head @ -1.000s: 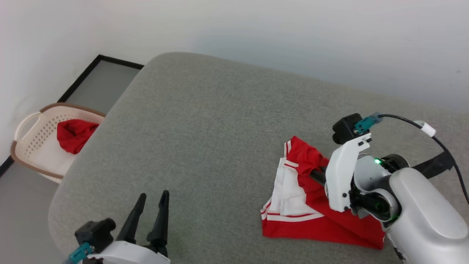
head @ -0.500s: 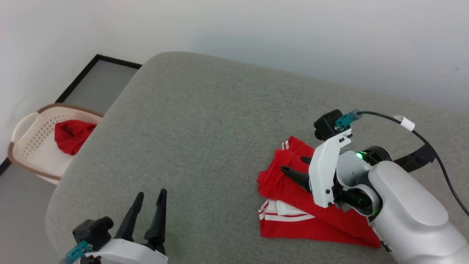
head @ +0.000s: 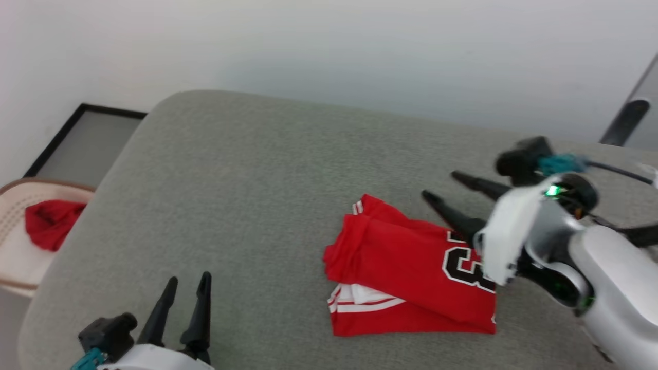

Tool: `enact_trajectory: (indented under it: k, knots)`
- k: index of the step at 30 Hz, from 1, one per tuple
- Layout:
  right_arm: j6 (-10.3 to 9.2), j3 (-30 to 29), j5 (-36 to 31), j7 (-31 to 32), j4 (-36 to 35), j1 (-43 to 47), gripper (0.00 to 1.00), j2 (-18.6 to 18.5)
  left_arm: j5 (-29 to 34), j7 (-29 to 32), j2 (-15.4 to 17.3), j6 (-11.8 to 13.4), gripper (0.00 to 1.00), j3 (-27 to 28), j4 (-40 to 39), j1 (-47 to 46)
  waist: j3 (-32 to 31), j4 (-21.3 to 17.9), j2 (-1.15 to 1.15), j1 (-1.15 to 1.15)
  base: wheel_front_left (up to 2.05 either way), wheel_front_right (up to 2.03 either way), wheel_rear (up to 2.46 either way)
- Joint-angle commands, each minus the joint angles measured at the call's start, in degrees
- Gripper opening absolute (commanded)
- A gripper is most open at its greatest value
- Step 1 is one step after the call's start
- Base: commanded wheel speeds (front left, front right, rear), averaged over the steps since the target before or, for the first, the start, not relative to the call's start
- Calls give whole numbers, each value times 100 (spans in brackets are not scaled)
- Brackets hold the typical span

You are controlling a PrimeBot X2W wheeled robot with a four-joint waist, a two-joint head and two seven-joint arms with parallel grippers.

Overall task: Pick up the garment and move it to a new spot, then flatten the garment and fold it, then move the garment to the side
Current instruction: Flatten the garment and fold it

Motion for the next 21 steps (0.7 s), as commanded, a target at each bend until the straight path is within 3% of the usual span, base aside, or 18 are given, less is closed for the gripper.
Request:
enact_trajectory:
  k: [1, 5, 11, 16, 21]
  knots:
    - [-5, 45, -196, -460, -173, 137, 100, -204, 108, -5, 53, -18, 100, 77, -49, 82, -104, -315, 0, 0, 0, 0, 0]
    - [-6, -157, -588, -1667, -252, 444, 100, -618, 313, -5, 62, -19, 100, 211, -204, 155, -136, -577, 0, 0, 0, 0, 0]
    - [-5, -855, -1226, -3143, 172, 1154, 100, -774, 636, -5, 35, -18, 100, 394, -454, 263, -188, -882, 0, 0, 0, 0, 0]
    - [-5, -1792, -1801, -3461, 282, 1886, 100, -564, 774, -4, 21, -18, 100, 517, -585, 367, -229, -1039, 0, 0, 0, 0, 0]
    - [-5, -3004, -2385, -3466, -151, 2820, 100, -99, 891, -3, -20, -18, 100, 647, -730, 443, -254, -1078, 0, 0, 0, 0, 0]
